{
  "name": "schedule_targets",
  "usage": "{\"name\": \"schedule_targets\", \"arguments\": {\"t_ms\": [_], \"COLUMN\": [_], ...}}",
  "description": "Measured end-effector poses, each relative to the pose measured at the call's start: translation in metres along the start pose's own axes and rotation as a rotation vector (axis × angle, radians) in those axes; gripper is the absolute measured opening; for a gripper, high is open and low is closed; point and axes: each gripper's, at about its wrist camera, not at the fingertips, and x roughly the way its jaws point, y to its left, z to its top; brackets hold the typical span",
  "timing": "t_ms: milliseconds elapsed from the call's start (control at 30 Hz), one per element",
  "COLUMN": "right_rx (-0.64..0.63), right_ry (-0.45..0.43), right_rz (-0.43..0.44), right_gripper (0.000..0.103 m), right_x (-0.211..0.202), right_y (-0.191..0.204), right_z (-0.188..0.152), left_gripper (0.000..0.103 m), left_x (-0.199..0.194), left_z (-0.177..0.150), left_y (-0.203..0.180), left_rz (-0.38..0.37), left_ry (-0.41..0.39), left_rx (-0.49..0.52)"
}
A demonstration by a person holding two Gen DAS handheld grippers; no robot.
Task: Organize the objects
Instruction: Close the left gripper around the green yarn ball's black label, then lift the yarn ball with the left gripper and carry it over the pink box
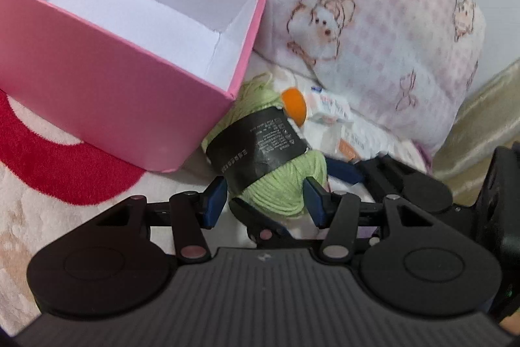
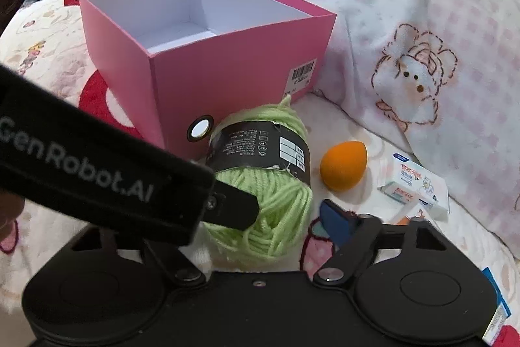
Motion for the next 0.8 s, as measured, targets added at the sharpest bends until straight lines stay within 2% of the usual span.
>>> {"name": "schedule_targets", "arguments": {"t_ms": [233,467,800], "right_rx": [0.045,0.096,0.251], "right_ry": [0.014,0.041,0.124], "right_rz": [0.026,0.019,0.036], "right_gripper": [0.064,0.06,0.059], "right_x": [0.0,-0.008,-0.021], "right_y": [-0.004,-0.008,-0.011], "right_z": [0.0,0.0,-0.008], "left_gripper": [0.04,0.039,0.039], "left_x": [0.006,0.007,0.005], "left_z": [0.002,-0.005,-0.002], "left_y": [-0.001,-0.015,-0.023], "left_rz": [-0.019,-0.015,-0.055], "left_ry": [0.024,0.007,0.139], "left_rx": [0.01,0.098,0.147]}}
